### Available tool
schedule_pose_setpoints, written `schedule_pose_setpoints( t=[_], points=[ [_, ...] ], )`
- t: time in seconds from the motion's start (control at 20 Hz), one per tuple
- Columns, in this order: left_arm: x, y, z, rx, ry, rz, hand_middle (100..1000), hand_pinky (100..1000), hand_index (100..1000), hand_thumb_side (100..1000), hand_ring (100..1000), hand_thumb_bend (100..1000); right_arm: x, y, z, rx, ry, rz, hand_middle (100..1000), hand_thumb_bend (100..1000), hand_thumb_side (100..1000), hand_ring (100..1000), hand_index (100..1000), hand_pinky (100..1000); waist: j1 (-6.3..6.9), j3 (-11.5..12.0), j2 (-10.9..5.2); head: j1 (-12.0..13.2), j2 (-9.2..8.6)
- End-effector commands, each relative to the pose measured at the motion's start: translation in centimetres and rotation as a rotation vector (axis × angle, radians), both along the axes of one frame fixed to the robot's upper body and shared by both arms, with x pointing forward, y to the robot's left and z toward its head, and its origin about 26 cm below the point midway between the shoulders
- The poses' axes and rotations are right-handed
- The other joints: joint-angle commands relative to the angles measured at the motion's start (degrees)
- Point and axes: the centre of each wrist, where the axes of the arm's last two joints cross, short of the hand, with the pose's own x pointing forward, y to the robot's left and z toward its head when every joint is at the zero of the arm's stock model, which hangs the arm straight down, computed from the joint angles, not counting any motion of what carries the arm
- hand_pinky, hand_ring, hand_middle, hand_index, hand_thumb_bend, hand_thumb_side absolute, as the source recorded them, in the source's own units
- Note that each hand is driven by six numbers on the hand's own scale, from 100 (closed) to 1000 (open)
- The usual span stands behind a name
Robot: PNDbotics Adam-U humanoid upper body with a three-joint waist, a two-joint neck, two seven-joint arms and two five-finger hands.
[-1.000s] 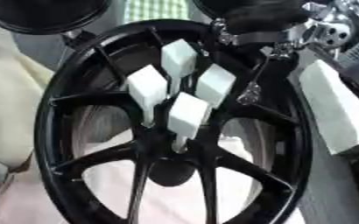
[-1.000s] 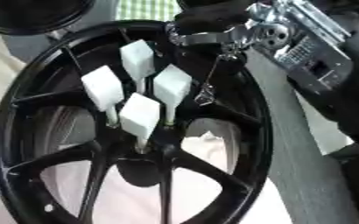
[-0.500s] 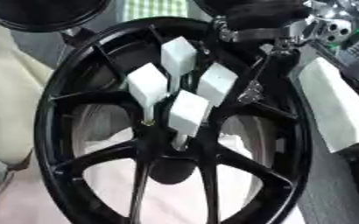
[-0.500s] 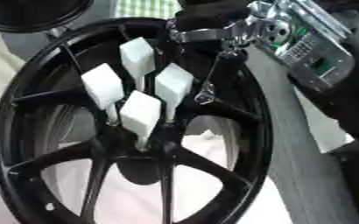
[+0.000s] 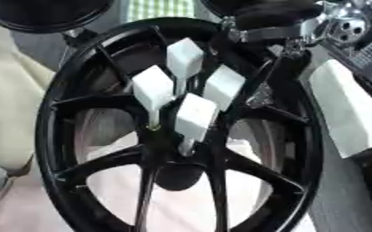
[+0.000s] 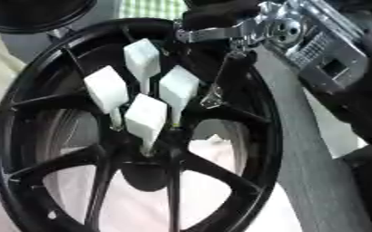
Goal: Pull the pin out of the wheel hub.
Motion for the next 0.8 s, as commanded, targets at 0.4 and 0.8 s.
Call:
schedule_pose_setpoints(
  t=[0.4, 0.8],
  points=[
    [-0.4, 0.2, 1.1, 0.032, -0.022, 0.006, 762, 750, 757, 643, 710, 940, -2.0, -2.1, 3.9, 0.106, -0.058, -0.029, 344, 369, 100, 545, 443, 703, 0.23, -0.12, -1.77, -0.02, 0.14],
    [-0.5, 0.3, 1.1, 0.033, -0.026, 0.013, 762, 752, 756, 643, 709, 937, -3.9, -5.9, 6.6, 0.257, -0.088, -0.072, 337, 376, 100, 541, 437, 709, 0.42, -0.47, -2.09, 0.35, 0.35]
  ],
)
